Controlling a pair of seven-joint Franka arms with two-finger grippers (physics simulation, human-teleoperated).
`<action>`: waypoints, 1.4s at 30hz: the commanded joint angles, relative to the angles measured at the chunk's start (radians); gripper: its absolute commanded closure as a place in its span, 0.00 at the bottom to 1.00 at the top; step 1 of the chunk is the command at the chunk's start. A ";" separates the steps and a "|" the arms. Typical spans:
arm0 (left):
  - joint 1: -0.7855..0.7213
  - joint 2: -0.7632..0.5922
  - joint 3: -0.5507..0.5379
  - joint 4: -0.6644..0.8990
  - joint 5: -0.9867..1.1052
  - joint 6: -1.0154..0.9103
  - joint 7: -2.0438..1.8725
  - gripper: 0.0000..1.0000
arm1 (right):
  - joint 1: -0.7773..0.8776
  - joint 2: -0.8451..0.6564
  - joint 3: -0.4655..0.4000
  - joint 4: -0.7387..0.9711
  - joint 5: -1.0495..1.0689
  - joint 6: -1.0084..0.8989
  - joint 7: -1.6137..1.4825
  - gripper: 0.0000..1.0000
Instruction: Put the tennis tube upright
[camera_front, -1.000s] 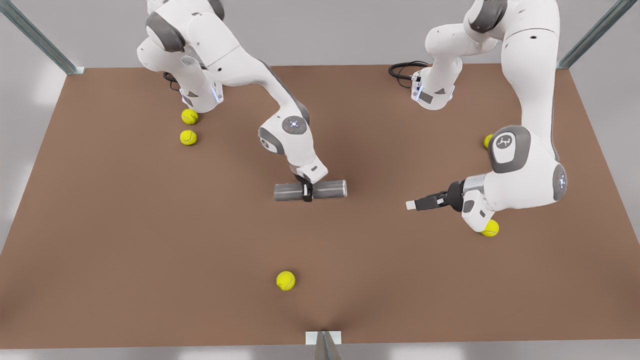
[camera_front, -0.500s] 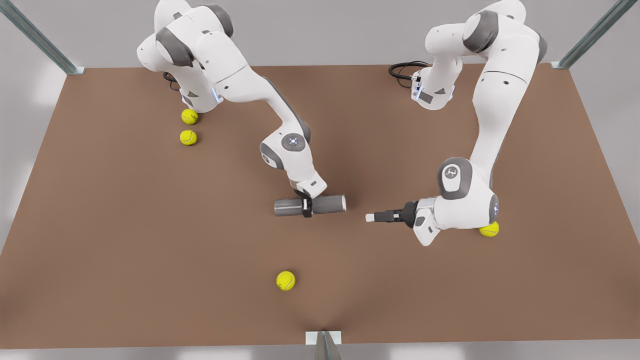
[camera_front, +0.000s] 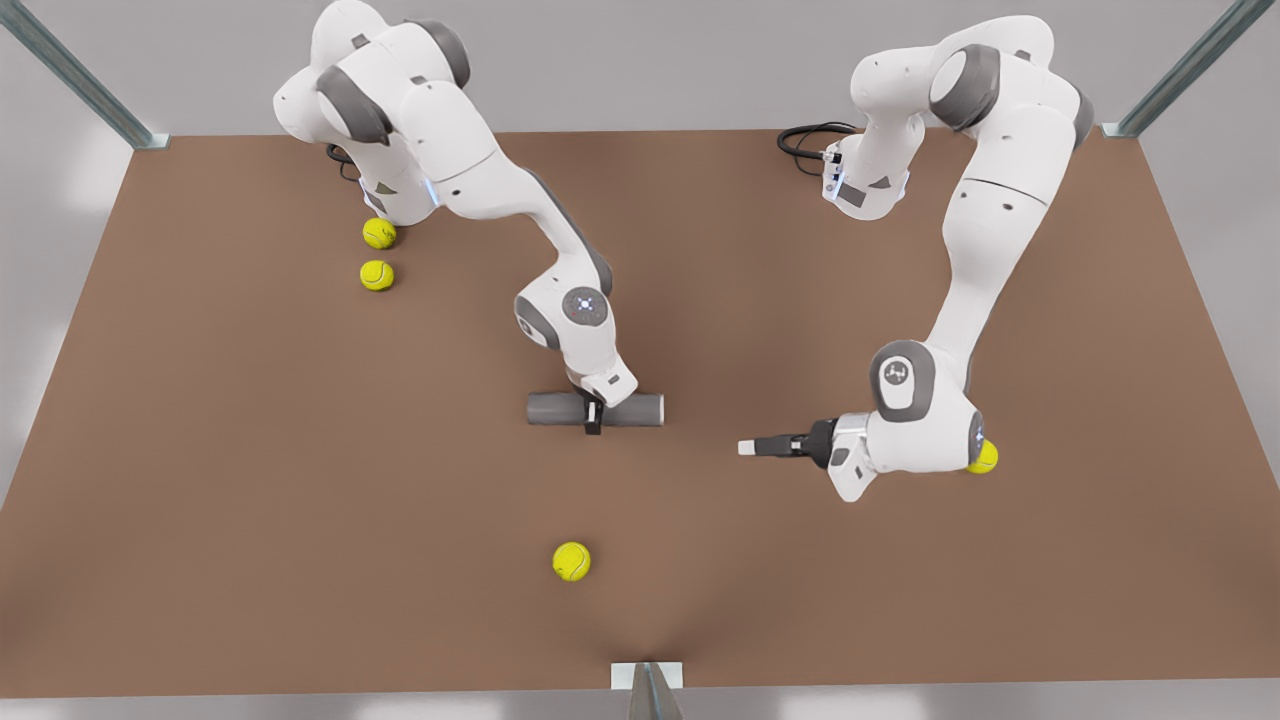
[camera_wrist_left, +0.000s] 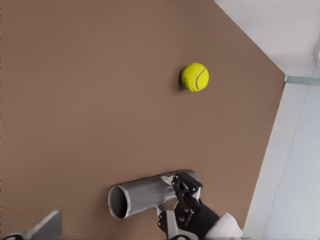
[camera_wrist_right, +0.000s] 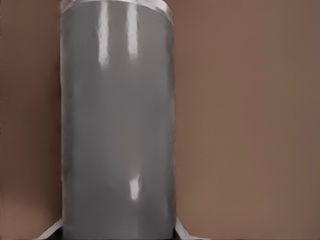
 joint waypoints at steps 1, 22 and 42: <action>-0.001 0.000 0.000 0.000 -0.002 0.002 0.000 0.01 | 0.001 0.003 0.002 0.002 0.033 -0.007 -0.027 0.00; -0.021 0.047 -0.104 -0.094 -0.165 0.247 0.146 0.01 | -0.528 -0.581 0.014 0.148 0.046 -0.771 0.586 0.00; -0.094 0.210 -0.189 -0.146 -0.371 0.390 0.486 0.01 | -0.849 -0.560 0.115 0.307 0.093 -1.050 0.594 0.00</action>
